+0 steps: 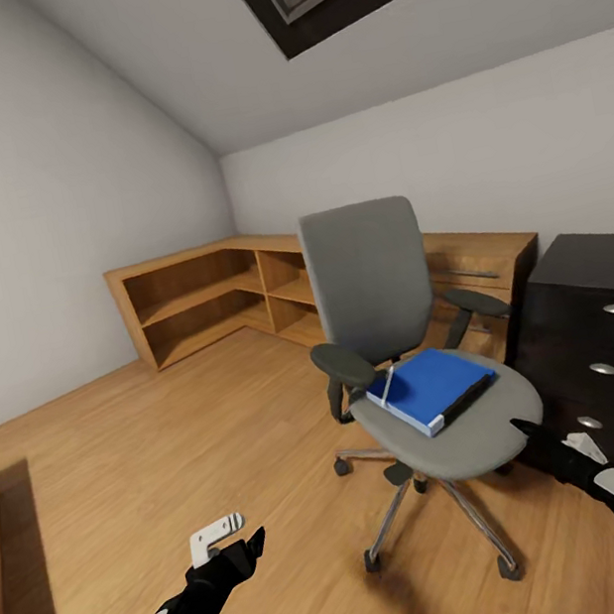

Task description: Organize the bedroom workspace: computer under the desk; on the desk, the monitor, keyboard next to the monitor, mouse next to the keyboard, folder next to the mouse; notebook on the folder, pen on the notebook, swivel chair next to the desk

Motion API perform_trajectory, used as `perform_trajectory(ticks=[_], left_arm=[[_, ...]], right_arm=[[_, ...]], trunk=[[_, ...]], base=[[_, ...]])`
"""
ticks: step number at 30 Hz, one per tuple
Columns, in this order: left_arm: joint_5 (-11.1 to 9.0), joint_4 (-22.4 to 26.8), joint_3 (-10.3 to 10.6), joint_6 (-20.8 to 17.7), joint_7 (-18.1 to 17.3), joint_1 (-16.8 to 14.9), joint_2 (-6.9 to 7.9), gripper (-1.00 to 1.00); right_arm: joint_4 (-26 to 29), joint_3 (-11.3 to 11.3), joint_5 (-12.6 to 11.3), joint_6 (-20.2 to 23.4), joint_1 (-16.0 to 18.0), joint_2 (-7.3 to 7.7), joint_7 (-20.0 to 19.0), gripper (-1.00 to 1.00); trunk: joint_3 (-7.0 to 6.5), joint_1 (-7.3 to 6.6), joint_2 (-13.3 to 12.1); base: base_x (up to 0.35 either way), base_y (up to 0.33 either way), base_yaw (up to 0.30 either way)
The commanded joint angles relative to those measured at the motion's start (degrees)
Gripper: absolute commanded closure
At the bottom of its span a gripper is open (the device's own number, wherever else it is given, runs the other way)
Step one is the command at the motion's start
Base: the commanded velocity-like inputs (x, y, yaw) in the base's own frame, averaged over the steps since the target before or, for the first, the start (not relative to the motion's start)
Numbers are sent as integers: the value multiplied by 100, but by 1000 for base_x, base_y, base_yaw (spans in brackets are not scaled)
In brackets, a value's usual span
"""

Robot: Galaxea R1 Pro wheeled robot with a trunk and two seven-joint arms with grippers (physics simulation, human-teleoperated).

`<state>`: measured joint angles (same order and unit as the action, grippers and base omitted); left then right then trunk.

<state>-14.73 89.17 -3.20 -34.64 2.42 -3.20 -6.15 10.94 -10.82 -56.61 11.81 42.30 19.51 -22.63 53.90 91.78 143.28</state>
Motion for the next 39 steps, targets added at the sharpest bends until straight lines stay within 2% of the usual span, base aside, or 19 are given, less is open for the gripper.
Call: perform_trajectory(ticks=[1, 14, 39], left_arm=[[-57, 4, -5, -33, 28, -6, -7, -100], [-56, 4, -5, -34, 31, -6, -9, -100], [-56, 4, -5, -28, 23, -6, -9, -100]], right_arm=[[-72, 168, 54, 34, -3, -30, -4, -100], [-58, 168, 63, 32, -3, -70, -13, -100], [-48, 168, 72, 32, -3, -71, -22, -100]], trunk=[[6, 0, 1], [6, 0, 1], [6, 0, 1]], base=[[-1, 0, 249], [27, 0, 257], [313, 0, 14]])
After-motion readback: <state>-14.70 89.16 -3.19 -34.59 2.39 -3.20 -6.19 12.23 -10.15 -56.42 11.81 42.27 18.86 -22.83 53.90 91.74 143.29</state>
